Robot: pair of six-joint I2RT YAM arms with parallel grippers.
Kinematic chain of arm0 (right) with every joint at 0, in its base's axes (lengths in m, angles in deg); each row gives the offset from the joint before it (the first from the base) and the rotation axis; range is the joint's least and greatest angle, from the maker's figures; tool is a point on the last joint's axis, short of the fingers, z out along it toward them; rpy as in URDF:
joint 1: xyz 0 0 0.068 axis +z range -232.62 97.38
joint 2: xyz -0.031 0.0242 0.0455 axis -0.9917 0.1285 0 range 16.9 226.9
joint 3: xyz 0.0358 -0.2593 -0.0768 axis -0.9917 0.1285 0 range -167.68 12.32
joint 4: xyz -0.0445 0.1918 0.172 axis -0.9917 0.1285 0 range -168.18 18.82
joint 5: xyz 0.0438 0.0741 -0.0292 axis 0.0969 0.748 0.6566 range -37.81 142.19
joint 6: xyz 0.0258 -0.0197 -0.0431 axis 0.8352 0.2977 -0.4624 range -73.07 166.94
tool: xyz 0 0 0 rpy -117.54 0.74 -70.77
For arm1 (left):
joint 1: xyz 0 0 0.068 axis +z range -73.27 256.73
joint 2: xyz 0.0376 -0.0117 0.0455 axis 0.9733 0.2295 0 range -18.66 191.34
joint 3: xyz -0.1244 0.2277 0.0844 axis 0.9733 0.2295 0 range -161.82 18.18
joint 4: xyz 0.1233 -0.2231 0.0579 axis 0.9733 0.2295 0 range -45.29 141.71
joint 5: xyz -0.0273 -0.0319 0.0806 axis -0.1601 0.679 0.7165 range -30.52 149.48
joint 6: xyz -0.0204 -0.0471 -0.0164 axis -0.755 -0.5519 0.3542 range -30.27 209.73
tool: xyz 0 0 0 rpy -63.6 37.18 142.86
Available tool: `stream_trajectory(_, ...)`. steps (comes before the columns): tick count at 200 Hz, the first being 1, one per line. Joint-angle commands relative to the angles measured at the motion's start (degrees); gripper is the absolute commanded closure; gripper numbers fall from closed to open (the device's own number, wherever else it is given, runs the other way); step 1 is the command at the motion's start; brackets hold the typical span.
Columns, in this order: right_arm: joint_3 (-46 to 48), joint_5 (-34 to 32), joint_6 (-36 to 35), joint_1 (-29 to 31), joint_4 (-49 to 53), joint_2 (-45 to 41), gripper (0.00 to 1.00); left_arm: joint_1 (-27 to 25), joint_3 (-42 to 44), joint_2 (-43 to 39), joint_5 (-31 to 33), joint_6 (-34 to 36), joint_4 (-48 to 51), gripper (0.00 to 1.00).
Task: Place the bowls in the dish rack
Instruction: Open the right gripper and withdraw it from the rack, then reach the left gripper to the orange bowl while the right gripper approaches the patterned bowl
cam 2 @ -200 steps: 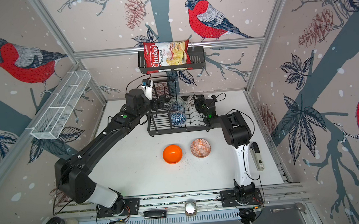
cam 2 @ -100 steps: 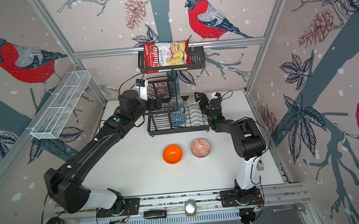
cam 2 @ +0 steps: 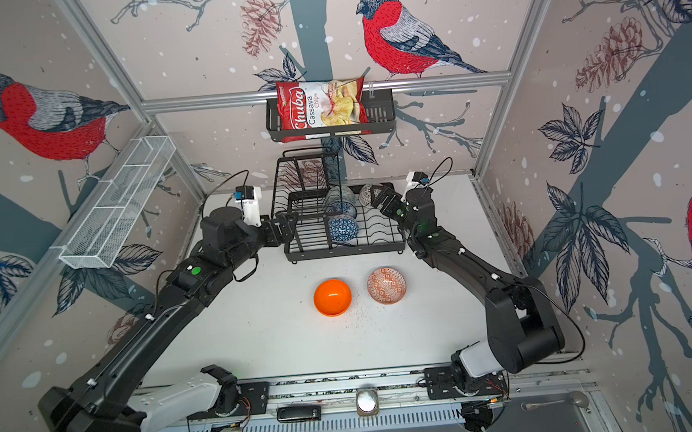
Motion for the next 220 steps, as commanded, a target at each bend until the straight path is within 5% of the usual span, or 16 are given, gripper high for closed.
stream_trajectory(1, 0.4, -5.3, -7.9, 1.7, 9.9, -4.1, 0.0, 0.0, 6.6, -4.4, -4.3, -6.7, -2.3, 0.02)
stream_trajectory(77, 8.4, -10.1, -14.4, 7.4, 16.7, -12.0, 0.0, -1.9, 26.9, -12.2, -8.4, -15.4, -6.2, 0.02)
stream_trajectory(154, 17.6, -24.1, -21.1, 15.6, 8.3, -15.0, 0.0, -8.5, 28.0, -3.3, -2.4, -12.9, -5.9, 0.04)
stream_trajectory(220, 25.8, -23.3, -26.8, 21.5, -1.1, -21.3, 0.0, -10.4, 28.0, 2.9, -1.5, -12.4, -9.0, 0.13)
